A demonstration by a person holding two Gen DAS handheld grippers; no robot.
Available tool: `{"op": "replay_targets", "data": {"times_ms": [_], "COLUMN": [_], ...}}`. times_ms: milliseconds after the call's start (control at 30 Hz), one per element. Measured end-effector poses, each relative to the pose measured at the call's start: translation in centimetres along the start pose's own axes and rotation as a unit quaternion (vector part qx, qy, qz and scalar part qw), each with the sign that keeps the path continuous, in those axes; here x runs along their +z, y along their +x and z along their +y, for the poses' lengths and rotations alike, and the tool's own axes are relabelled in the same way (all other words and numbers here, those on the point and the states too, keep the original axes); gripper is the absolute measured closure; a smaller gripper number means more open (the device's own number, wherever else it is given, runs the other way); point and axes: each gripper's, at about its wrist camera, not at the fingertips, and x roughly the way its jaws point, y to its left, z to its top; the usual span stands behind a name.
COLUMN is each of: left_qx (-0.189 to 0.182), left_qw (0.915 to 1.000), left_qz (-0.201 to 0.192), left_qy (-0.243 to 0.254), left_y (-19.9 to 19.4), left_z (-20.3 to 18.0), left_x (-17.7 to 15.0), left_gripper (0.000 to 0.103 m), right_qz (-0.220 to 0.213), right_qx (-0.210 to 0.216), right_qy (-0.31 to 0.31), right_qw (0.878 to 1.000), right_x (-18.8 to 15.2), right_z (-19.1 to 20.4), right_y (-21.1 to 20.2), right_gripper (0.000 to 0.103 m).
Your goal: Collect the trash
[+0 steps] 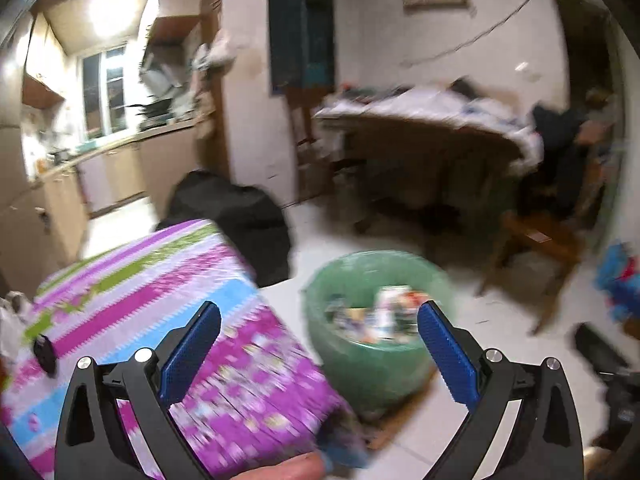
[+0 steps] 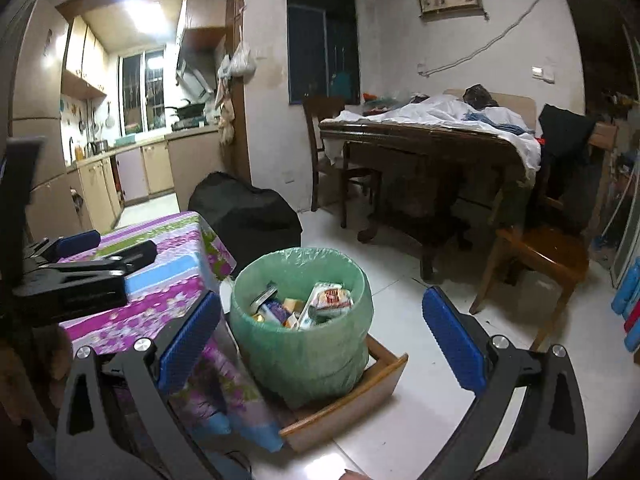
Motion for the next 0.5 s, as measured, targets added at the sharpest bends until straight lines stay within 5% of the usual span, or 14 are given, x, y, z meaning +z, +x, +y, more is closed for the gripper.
{"op": "replay_targets", "data": {"times_ms": [133, 500], "left_qx": [-0.039, -0.012], "left_qw": [0.9991, 0.9994], "left_qz": [-0.011, -0.033], "left_qy": [-0.011, -0.008], "left_y": [-5.0, -11.6], "left_z": [-0.9, -3.5], "left_x": [-2.4, -7.2], "left_gripper": [0.005, 0.005], "right_qz": [-0.016, -0.006], "right_qx": [-0.003, -0.014], "right_qy": [-0.001, 0.010], "right_qw": [1.000, 1.000], "right_x": [-1.1, -4.6], "right_z": [0.0, -0.2], "right_y": [-3.2, -6.7], "right_gripper": [0.005, 0.005]}}
